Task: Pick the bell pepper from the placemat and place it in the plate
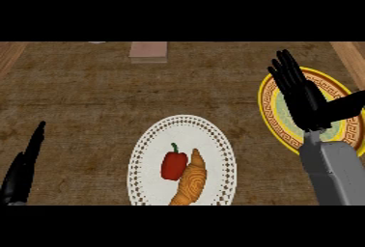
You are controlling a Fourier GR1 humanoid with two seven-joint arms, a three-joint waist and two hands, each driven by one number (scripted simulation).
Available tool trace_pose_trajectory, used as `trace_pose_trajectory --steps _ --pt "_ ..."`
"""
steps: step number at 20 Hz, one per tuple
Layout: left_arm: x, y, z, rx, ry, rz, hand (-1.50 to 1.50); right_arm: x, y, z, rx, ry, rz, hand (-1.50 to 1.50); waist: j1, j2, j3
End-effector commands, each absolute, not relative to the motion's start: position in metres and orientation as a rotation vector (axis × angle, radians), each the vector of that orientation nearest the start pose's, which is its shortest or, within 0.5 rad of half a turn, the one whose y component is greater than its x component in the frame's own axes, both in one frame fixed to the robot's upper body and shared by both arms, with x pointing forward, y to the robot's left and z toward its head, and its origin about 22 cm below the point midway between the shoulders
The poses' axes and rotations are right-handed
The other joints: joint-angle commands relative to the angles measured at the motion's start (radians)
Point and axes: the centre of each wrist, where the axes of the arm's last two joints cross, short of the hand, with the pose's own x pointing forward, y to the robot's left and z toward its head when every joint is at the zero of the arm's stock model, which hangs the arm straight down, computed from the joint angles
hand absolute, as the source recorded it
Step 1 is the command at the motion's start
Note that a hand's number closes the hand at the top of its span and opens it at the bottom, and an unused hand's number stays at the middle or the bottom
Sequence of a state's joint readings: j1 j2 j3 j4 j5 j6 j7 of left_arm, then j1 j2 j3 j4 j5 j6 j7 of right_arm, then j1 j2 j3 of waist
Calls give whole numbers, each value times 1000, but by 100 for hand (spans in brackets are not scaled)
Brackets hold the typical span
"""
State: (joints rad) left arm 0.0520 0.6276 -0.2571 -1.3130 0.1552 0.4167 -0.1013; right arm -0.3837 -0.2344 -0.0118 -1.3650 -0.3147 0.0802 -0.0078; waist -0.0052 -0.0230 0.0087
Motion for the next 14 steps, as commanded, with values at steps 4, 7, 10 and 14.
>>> trace_pose_trajectory --steps 4,7,10,14 --pt "249 312 2 400 -1427 -152 0 330 -181 105 206 -1723 332 150 -1 17 -10" --pt "248 309 -4 341 -1406 -144 0 338 -217 127 -262 -1745 862 150 -8 -20 -60" --pt "261 295 5 212 -1409 -62 0 311 -170 80 -255 -1863 309 -150 -31 15 -10" --pt "276 290 19 178 -1411 -70 0 253 -153 38 -188 -1834 478 -150 -9 20 -9"
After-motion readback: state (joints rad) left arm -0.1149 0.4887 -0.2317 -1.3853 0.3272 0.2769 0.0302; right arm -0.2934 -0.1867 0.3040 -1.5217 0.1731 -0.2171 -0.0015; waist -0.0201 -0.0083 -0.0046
